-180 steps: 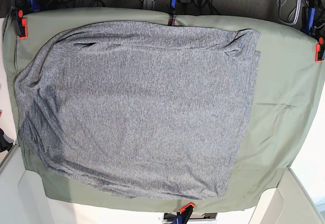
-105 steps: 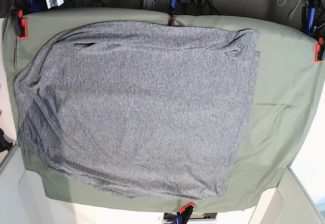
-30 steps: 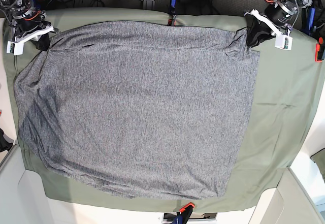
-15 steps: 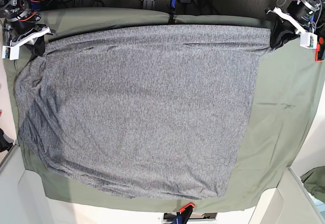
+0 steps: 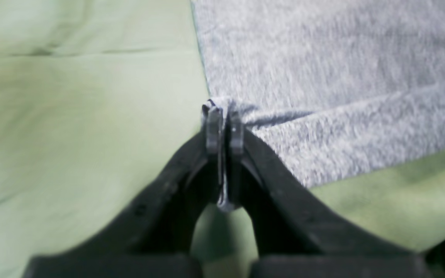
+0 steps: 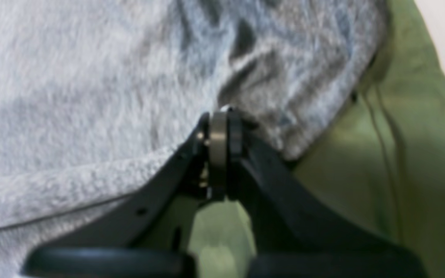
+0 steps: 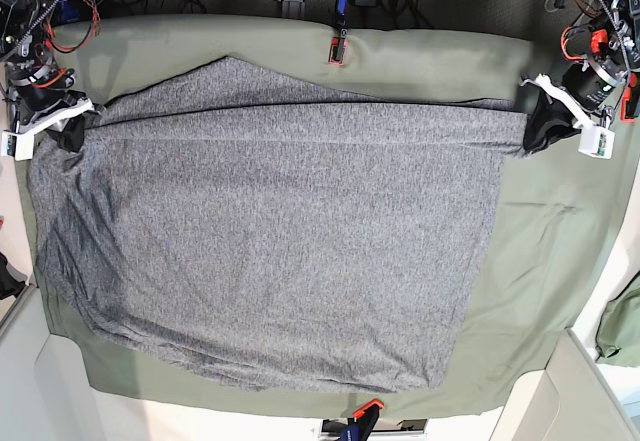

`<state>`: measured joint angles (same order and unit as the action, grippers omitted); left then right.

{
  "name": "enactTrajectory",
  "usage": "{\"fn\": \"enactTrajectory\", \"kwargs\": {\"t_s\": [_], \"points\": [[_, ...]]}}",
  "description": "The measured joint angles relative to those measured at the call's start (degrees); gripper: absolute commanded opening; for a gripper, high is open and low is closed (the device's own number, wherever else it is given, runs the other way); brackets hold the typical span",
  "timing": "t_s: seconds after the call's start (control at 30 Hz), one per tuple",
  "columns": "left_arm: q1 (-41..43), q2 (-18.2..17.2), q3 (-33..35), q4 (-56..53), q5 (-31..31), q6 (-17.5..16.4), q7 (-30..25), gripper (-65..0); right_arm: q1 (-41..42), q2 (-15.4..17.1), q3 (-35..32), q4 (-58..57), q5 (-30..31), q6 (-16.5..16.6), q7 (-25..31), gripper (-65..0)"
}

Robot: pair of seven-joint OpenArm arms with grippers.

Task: Fold the T-shirt properly
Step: 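Close both grippers on the shirt corners and lift them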

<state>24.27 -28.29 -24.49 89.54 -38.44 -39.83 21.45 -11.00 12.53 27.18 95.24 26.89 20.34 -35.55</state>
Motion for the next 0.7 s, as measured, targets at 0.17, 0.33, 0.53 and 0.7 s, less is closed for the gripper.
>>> {"fn": "enactTrajectory", "kwargs": {"t_s": [0.17,0.33,0.53,0.7], "points": [[-4.13,0.39,5.79,-7.02,2.62,0.15,-0.09,-61.5,0.02,0.00,0.04,-0.61,-0.17,-0.02,-0.13,-65.0],[-6.08,-0.15,6.10,-8.59,3.39,0.31,-0.48,-39.7,0.09,0.00,0.07,-0.63,-0.17,-0.15,-0.28,-65.0],[-5.84,-0.11,3.61,-7.28,-1.64,0.13,9.51,-37.1,-0.59,0.00,0.09,-0.63,-0.17,-0.15,-2.69,-65.0],[-4.11,-0.13,-0.09,-5.95,-11.10,0.17,20.17,-37.0,-0.57,-0.02,0.07,-0.63,0.09,1.36,-2.86,-57.8]]}}
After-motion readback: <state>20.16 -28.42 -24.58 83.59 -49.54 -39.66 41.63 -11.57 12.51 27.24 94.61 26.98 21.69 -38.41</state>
